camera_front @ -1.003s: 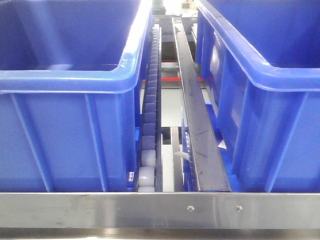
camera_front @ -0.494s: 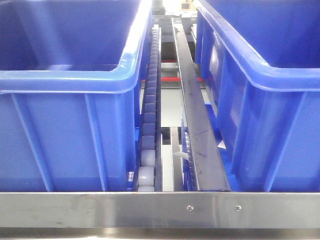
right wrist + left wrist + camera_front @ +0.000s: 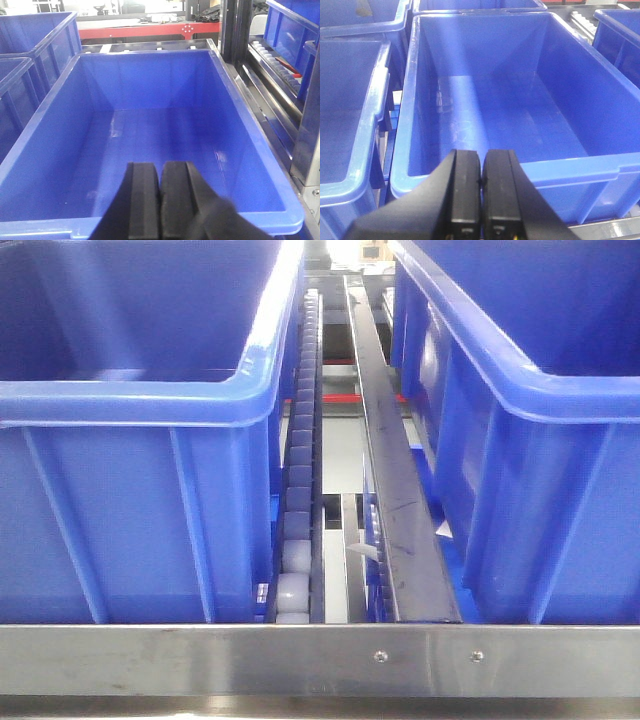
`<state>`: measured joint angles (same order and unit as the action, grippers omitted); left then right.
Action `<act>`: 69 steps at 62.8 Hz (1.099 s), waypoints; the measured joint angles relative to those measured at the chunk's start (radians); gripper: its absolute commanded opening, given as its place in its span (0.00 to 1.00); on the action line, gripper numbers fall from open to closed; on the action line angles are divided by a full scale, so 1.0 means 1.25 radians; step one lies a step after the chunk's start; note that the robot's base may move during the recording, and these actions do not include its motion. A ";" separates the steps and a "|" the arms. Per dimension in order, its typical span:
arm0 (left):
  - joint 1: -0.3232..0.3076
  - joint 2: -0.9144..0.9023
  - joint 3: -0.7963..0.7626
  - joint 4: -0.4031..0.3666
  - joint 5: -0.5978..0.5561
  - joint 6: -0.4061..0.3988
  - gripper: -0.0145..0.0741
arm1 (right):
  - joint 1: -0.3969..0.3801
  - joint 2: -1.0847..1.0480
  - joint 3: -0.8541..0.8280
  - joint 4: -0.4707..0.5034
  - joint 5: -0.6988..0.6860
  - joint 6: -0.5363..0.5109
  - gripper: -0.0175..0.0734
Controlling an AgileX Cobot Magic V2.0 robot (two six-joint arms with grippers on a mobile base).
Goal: Pick and sort blue part to right shelf
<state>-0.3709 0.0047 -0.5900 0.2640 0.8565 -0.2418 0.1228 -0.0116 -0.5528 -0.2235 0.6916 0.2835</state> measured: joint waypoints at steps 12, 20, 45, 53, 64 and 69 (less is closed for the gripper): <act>0.000 0.000 0.006 0.000 0.000 0.000 0.30 | 0.000 0.000 0.000 0.000 0.000 0.000 0.24; 0.012 0.000 0.034 -0.025 0.000 0.000 0.30 | 0.000 0.000 0.000 0.000 0.000 0.000 0.24; 0.248 -0.009 0.252 -0.231 -0.335 0.108 0.30 | 0.000 0.000 0.000 0.000 0.000 0.000 0.24; 0.253 -0.009 0.355 -0.236 -0.449 0.111 0.30 | 0.000 0.000 0.000 0.000 0.000 0.000 0.24; 0.253 -0.009 0.458 -0.211 -0.573 0.114 0.30 | 0.000 0.000 0.000 0.000 0.000 0.000 0.24; 0.254 -0.009 0.477 -0.211 -0.622 0.114 0.30 | 0.000 0.000 0.000 0.000 0.000 0.000 0.24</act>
<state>-0.0534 -0.0060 0.0068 0.0000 0.0796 -0.0994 0.1228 -0.0116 -0.5528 -0.2235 0.6916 0.2835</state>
